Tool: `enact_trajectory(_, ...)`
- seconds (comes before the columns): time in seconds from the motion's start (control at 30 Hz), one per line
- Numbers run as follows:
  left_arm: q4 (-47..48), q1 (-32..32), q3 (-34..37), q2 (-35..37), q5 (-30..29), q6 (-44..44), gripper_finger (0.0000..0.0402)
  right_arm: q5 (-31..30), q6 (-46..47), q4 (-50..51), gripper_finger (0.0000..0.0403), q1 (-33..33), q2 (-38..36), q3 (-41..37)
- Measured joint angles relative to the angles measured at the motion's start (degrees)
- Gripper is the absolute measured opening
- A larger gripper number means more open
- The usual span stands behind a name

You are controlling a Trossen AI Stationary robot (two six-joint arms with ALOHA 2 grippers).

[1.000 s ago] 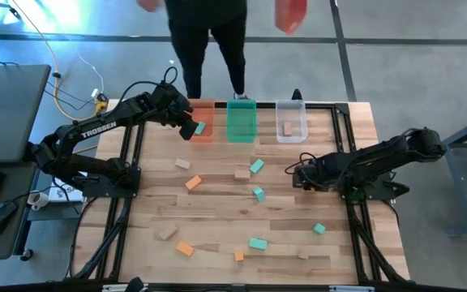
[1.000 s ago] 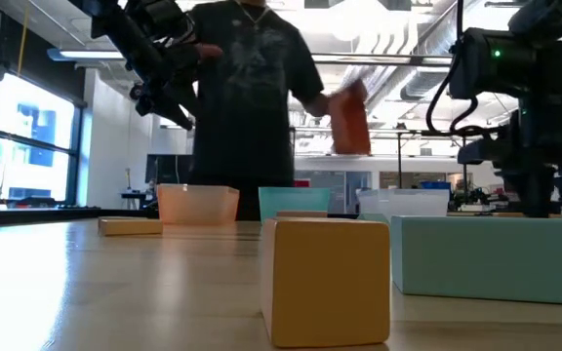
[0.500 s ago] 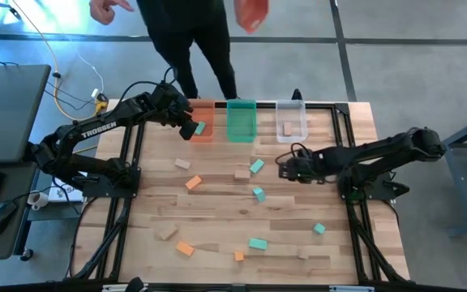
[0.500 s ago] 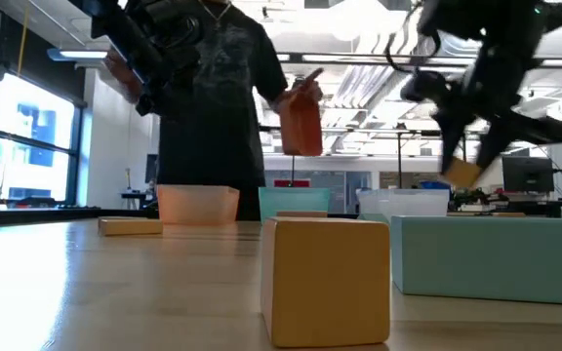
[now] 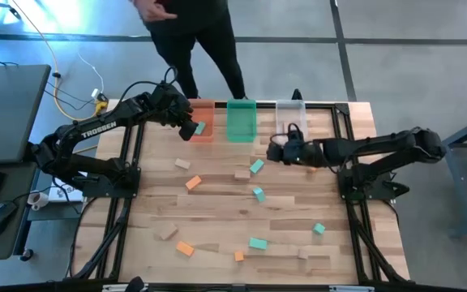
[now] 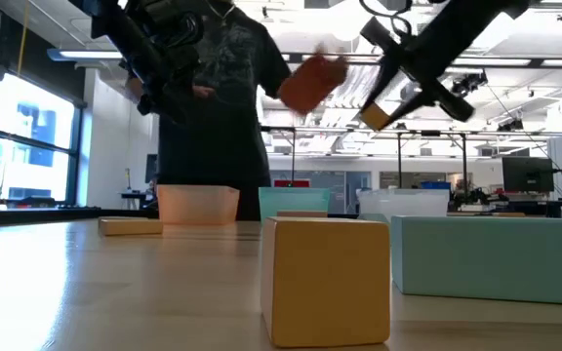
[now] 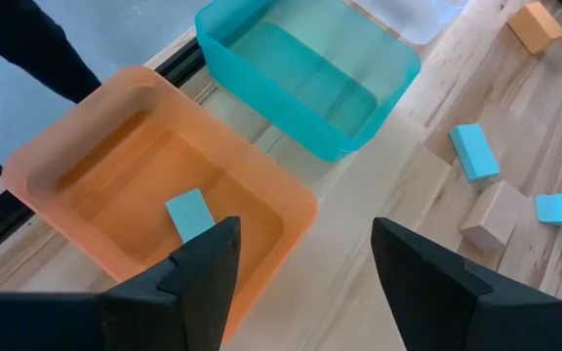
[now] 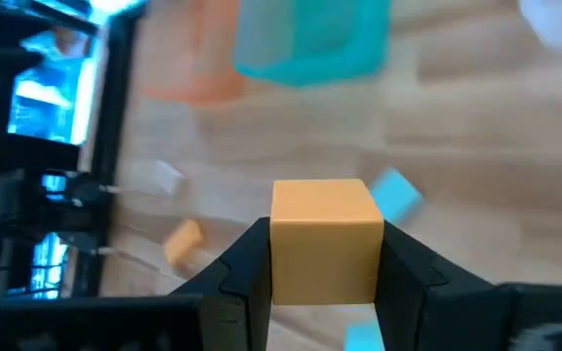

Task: Sort & place blocks by color
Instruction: Put the yellow block into the green bin

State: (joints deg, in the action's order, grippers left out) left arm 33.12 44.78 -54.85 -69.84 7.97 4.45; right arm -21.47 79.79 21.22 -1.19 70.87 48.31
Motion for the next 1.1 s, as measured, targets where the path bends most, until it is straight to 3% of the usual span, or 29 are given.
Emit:
enact_trajectory(0.4, 0.0, 0.0, 0.0, 0.0, -0.2, 0.5, 0.0220, 4.2, -19.4, -3.7, 0.0108, -11.9, 0.0, 6.2)
enact_trajectory(0.73, -1.6, 0.0, 0.0, 0.0, -1.3, 2.0, 0.0220, 11.3, -35.0, -6.2, 0.0108, -22.9, 0.3, 12.0)
enact_trajectory(1.1, -3.4, 0.0, 0.0, 0.0, -4.2, 6.1, 0.0220, 21.2, -48.3, -7.4, 0.0108, -30.3, 9.6, 20.3)
